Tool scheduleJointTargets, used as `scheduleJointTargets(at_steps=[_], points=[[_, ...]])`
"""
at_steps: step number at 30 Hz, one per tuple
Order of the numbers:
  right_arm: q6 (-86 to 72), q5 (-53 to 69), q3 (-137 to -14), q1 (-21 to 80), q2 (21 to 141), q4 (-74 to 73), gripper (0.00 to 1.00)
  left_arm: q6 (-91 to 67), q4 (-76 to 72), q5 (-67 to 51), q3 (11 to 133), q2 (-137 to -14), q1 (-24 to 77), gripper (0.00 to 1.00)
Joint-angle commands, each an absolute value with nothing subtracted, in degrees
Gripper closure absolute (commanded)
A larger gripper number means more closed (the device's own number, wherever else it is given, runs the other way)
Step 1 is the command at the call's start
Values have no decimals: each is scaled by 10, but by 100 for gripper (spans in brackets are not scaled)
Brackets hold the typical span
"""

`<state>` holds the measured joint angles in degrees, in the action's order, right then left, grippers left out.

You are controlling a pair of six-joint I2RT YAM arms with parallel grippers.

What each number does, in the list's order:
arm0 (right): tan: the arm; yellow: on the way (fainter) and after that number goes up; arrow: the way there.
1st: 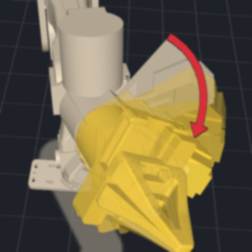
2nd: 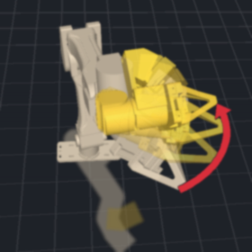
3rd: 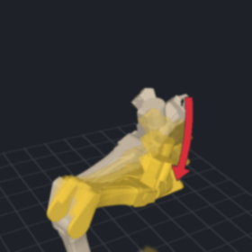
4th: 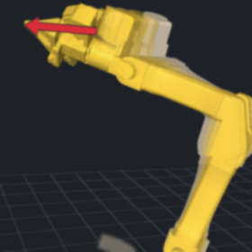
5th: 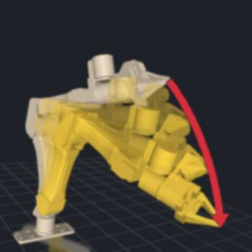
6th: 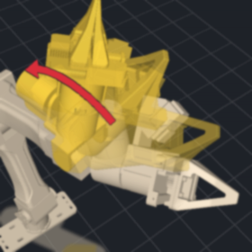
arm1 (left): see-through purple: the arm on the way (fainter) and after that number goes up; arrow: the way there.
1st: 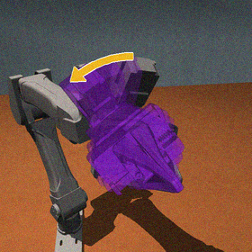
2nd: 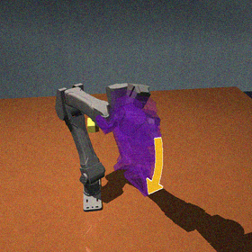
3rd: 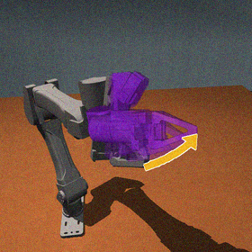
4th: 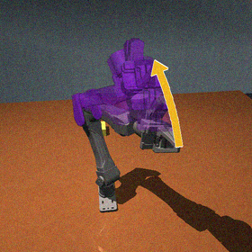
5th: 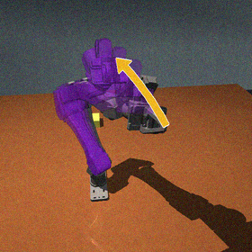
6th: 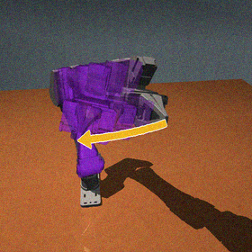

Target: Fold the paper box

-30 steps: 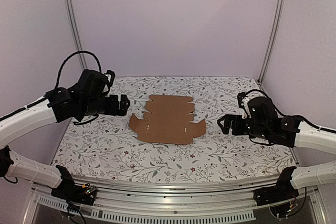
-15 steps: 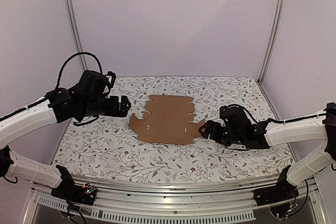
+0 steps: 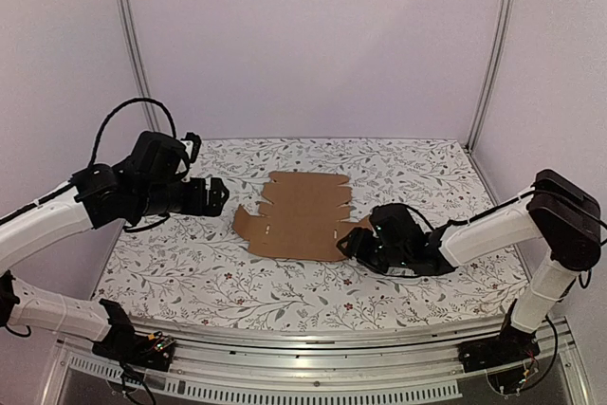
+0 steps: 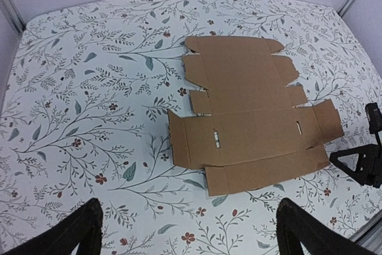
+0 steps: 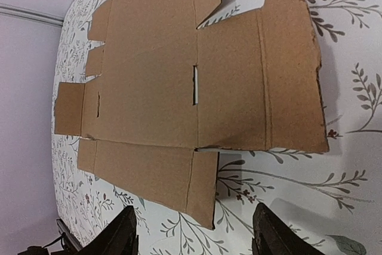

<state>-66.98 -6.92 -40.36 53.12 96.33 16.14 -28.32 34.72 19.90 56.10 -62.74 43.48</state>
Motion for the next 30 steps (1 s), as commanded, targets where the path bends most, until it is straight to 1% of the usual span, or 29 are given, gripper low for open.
scheduleJointTargets(at_steps=[1, 6, 9, 14, 17, 21, 23, 24, 28, 30], points=[[-693, -66, -421, 539, 998, 202, 39, -279, 364, 193, 546, -619, 442, 0], [-700, -72, -423, 542, 1017, 213, 44, -278, 368, 193, 544, -613, 442, 0], [-704, -74, -423, 543, 1027, 218, 50, -278, 368, 192, 545, -611, 442, 1], [-716, -80, -423, 549, 1042, 231, 56, -277, 367, 191, 546, -614, 442, 1], [-718, -90, -421, 551, 1043, 232, 65, -276, 368, 191, 545, -614, 442, 1], [-719, -103, -415, 552, 1042, 235, 71, -276, 367, 189, 544, -614, 442, 1], [-721, -107, -413, 552, 1043, 237, 77, -276, 367, 188, 545, -615, 442, 1], [-722, -108, -412, 552, 1043, 239, 82, -276, 368, 189, 545, -615, 442, 0], [-711, -110, -414, 555, 1036, 244, 93, -276, 368, 188, 547, -615, 442, 0], [-699, -115, -414, 557, 1026, 243, 100, -276, 367, 186, 548, -616, 442, 1]])
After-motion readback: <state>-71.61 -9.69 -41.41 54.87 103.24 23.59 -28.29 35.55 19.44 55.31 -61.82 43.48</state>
